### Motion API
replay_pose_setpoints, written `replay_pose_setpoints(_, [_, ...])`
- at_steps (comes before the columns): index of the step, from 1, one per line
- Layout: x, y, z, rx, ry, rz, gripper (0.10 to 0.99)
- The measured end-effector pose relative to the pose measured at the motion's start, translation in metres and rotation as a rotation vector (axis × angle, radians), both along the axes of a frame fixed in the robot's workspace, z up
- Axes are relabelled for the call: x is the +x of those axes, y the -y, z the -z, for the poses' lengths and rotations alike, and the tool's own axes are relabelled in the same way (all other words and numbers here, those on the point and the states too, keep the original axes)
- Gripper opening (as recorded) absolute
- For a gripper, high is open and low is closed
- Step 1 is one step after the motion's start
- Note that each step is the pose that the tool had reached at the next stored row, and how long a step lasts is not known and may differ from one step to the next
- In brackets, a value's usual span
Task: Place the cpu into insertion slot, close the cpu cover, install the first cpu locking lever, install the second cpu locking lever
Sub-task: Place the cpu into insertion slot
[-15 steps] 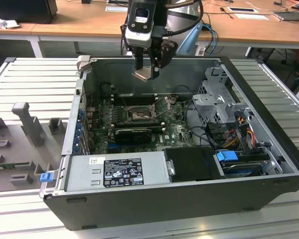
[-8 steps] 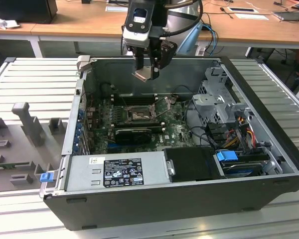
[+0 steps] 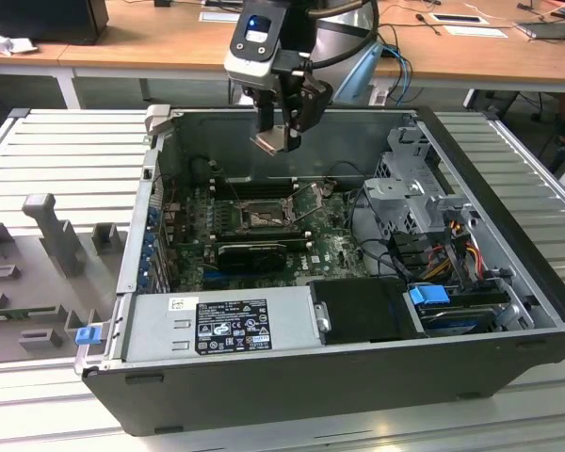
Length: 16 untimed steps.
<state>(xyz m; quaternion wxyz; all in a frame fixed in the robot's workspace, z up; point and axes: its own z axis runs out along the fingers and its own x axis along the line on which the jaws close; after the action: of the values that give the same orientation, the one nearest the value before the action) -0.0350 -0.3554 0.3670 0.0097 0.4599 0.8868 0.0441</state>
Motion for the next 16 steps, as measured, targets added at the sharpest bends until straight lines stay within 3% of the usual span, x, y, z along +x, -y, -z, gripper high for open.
replay_pose_setpoints(16, [0.0000, 0.0000, 0.0004, 0.000, 0.0000, 0.113, 0.529])
